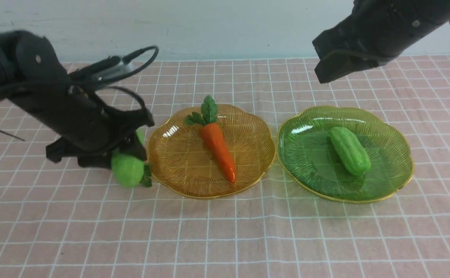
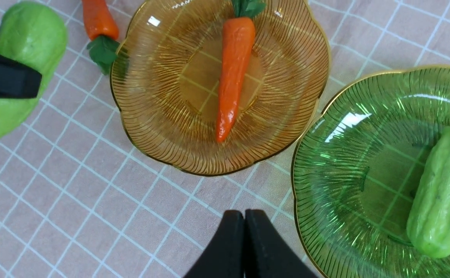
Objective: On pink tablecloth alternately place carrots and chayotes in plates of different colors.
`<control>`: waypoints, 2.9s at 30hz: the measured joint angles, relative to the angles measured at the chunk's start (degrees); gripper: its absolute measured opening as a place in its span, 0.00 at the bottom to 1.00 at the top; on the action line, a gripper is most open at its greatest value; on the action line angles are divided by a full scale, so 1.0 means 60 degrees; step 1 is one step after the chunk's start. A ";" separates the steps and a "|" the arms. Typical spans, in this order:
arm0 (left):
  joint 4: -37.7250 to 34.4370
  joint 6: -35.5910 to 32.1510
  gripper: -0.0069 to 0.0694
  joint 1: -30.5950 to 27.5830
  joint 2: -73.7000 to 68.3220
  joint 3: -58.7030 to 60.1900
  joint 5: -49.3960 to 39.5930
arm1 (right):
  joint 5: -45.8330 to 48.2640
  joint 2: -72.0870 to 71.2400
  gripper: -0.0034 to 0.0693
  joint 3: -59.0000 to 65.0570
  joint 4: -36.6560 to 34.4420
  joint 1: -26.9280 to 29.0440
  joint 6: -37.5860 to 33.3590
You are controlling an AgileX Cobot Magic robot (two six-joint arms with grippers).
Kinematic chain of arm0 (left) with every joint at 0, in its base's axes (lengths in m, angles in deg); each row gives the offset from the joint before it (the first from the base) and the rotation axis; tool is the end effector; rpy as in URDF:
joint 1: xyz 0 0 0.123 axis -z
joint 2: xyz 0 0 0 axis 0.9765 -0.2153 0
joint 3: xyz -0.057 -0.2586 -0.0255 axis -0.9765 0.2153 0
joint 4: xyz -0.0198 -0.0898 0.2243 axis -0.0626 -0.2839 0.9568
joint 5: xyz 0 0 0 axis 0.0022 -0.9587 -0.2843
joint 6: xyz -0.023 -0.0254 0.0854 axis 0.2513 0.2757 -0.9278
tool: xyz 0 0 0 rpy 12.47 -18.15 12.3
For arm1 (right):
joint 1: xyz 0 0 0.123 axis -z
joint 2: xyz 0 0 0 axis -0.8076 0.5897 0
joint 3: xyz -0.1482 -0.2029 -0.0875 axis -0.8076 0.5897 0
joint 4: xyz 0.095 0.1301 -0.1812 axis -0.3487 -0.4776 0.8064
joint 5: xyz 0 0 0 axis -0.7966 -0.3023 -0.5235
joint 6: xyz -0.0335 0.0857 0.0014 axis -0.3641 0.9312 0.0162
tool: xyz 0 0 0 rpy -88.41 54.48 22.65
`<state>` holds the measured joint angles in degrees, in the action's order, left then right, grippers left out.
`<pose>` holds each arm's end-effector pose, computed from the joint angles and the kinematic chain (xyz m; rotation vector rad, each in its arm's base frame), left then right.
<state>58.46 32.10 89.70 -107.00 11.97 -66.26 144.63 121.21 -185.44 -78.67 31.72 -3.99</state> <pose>0.3173 -0.0941 0.2748 -0.2819 2.7686 -0.5676 0.2974 0.1478 0.3718 -0.6650 2.5697 0.4725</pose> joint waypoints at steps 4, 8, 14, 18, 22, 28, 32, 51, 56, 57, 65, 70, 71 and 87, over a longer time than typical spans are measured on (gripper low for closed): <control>-0.0900 -0.0621 0.47 0.0756 -0.0761 -0.1395 -0.0278 | 0.0000 -0.0057 0.02 0.0013 -0.0010 0.0000 -0.0294; -0.1137 -0.0728 0.47 0.1600 -0.2078 -0.3013 -0.0278 | -0.0010 -0.0564 0.02 0.0204 0.0098 0.0000 -0.0436; -0.1160 -0.0582 0.48 0.2532 -0.4198 -0.5444 -0.0300 | -0.0009 -0.2310 0.02 0.1320 0.0503 0.0000 -0.0453; -0.1408 -0.0472 0.53 0.3219 -0.6277 -0.7884 -0.0387 | 0.0038 -0.3717 0.02 0.2456 0.0576 0.0000 -0.0391; -0.1798 -0.0460 0.61 0.3394 -0.7528 -0.9396 -0.0871 | 0.0139 -0.5101 0.02 0.3103 0.0625 0.0000 -0.0141; -0.1952 -0.0191 0.78 0.3196 -0.7884 -1.0055 -0.1479 | 0.0137 -0.5892 0.02 0.3157 0.0731 0.0000 -0.0082; -0.1991 0.0094 0.73 0.2558 -0.7814 -1.0593 -0.2345 | 0.0141 -0.6107 0.02 0.3167 0.1036 0.0000 -0.0079; 0.2161 0.0083 0.22 -0.2094 -0.1862 -0.4497 -0.2708 | 0.0150 -0.6086 0.02 0.3195 0.1404 0.0000 0.0156; 0.3044 0.1740 0.51 -0.2134 -0.2443 -0.3312 -0.1642 | 0.0150 -0.5968 0.02 0.3195 0.1356 0.0000 0.0176; 0.3006 0.2014 0.57 -0.2134 -0.2624 -0.3311 -0.1445 | 0.0150 -0.5879 0.02 0.3195 0.1339 0.0000 0.0175; 0.1836 0.3088 0.80 -0.2134 -0.4173 -0.3303 -0.0098 | 0.0150 -0.5156 0.02 0.3195 0.1302 0.0000 0.0203; 0.1350 0.3171 0.81 -0.2134 -0.4917 -0.3303 0.0437 | 0.0141 -0.4859 0.02 0.3195 0.1269 0.0000 0.0250; 0.1268 0.3181 0.81 -0.2134 -0.5071 -0.3303 0.0464 | 0.0141 -0.4823 0.02 0.3195 0.1243 0.0000 0.0250; 0.1151 -0.0031 0.34 -0.2134 -0.5316 -0.4919 -0.1130 | 0.0141 -0.4627 0.02 0.3195 0.1050 0.0000 0.0241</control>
<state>65.37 31.92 76.90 -138.89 -17.55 -73.04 145.48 93.45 -166.27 -72.37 31.72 -2.54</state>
